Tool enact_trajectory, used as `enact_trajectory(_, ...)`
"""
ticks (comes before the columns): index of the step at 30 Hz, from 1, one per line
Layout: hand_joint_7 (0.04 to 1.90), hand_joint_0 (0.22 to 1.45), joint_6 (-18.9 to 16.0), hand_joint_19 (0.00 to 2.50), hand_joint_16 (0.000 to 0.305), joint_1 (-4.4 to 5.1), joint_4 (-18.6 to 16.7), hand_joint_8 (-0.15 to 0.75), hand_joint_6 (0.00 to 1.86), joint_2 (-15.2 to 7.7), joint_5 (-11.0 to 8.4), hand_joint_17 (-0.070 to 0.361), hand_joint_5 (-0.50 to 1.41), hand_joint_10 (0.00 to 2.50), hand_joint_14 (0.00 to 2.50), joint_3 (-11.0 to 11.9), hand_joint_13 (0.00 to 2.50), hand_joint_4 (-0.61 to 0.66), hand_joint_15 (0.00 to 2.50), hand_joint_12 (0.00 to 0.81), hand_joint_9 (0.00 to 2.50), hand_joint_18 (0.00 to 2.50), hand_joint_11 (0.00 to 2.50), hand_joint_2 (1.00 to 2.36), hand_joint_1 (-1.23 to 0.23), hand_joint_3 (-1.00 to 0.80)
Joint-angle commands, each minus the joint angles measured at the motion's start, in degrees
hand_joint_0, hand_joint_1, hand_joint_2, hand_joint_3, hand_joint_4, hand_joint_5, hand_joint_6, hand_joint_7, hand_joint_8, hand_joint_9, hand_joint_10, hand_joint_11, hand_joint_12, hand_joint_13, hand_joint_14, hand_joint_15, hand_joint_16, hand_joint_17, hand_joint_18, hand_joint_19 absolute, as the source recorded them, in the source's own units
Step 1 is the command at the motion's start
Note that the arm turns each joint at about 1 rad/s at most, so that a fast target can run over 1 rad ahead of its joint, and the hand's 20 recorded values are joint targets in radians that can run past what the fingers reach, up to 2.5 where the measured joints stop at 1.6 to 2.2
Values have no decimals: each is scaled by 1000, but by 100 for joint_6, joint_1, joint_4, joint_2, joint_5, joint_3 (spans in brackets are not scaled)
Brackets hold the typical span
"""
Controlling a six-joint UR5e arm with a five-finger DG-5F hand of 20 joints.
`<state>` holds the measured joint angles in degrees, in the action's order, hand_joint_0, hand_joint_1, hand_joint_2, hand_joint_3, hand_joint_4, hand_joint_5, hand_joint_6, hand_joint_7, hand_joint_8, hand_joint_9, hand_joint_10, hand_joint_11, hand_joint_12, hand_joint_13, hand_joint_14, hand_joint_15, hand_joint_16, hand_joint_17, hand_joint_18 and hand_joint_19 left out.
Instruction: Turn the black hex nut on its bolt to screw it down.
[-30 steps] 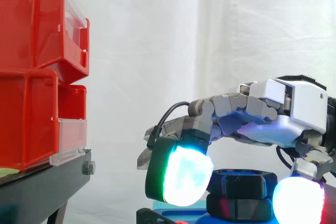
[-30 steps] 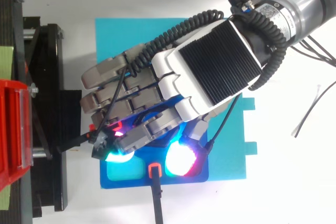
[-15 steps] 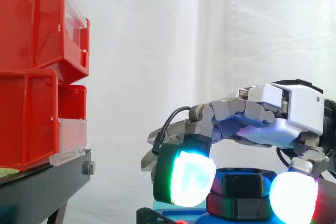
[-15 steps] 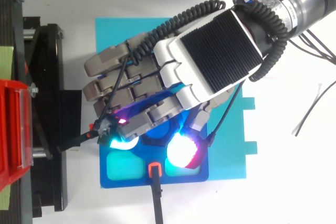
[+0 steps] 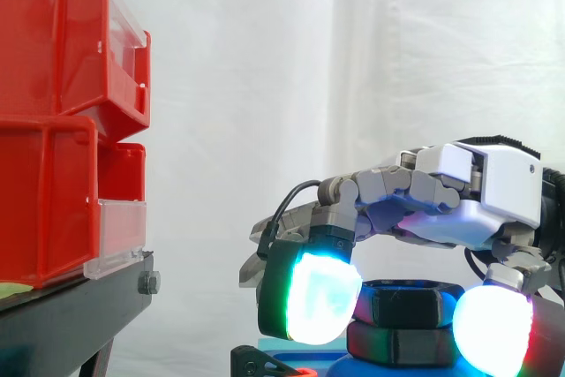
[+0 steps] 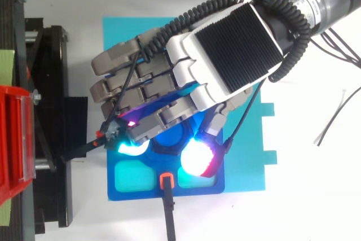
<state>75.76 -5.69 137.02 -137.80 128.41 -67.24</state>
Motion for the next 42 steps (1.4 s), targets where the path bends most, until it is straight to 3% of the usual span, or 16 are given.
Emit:
enact_trajectory(1,1181,488,0,318,28,-2,0,191,517,8,0,64,-162,14,15,0,522,109,328,249,587,241,391,1007,-567,-406)
enact_trajectory(8,1171,446,0,309,32,7,0,205,500,8,0,71,-162,14,13,0,535,128,328,264,599,263,375,1001,-559,-480)
enact_trajectory(13,1029,396,9,297,37,42,0,221,502,-1,-9,82,-187,12,12,0,542,141,327,290,582,270,368,1000,-516,-500)
enact_trajectory(20,995,387,9,289,38,112,44,224,502,43,-18,85,-197,12,12,88,532,129,320,297,574,264,363,1000,-509,-500)
enact_trajectory(29,989,393,132,292,37,147,536,221,502,456,-26,84,-199,14,12,97,528,123,318,296,572,259,371,1000,-496,-500)
enact_trajectory(30,988,393,185,295,37,156,782,221,502,588,-26,84,-199,12,12,97,527,124,318,296,573,258,367,1000,-495,-500)
enact_trajectory(35,985,406,404,299,36,156,1538,217,502,834,-167,82,-200,15,13,97,521,119,314,294,570,251,363,1000,-478,-500)
enact_trajectory(40,978,415,1037,298,36,103,2830,216,502,1150,-598,80,-200,14,12,88,521,114,317,291,567,246,372,1000,-476,-500)
enact_trajectory(42,983,417,1125,300,35,103,3041,215,502,1194,-615,80,-200,12,12,88,521,114,321,290,568,246,374,1000,-477,-500)
